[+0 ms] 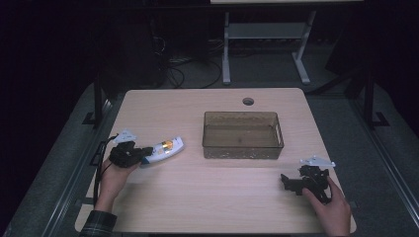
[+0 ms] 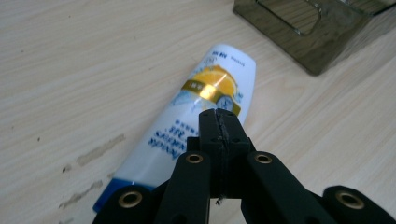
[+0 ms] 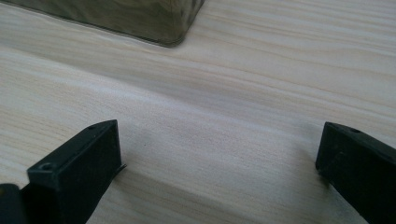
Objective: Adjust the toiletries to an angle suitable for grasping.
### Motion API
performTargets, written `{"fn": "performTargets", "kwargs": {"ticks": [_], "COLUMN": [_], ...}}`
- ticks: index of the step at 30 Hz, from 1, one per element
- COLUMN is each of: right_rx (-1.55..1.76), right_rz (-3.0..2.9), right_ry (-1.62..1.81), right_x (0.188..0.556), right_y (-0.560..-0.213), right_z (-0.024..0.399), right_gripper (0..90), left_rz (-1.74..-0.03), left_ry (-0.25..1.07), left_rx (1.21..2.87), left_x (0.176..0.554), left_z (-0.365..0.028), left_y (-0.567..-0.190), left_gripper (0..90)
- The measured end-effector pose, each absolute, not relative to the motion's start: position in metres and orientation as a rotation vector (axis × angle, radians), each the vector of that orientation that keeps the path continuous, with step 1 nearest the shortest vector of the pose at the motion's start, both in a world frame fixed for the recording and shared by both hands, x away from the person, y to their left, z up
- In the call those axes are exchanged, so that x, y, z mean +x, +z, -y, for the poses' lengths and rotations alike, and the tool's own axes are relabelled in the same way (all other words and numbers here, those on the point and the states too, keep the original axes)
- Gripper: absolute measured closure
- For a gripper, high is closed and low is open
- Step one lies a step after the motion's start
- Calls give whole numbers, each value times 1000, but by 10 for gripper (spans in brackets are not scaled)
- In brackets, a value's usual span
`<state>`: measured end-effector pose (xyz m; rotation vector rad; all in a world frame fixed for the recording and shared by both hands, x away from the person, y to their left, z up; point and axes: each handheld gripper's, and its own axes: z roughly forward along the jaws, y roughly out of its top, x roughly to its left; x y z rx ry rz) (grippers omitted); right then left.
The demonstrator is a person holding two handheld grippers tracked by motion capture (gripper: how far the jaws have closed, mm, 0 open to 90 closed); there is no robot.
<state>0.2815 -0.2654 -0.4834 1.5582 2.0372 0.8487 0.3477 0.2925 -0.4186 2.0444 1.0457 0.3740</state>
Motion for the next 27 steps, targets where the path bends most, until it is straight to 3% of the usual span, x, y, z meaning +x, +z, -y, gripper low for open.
{"fn": "performTargets", "kwargs": {"ticks": [27], "right_rx": [1558], "right_rz": [-2037], "right_ry": [849], "right_x": [282], "right_y": [-483], "right_z": [265], "right_gripper": [0], "left_rz": [-1024], "left_ry": [369], "left_rx": [2090], "left_x": [412], "left_z": [-247], "left_y": [-408], "left_gripper": [893]}}
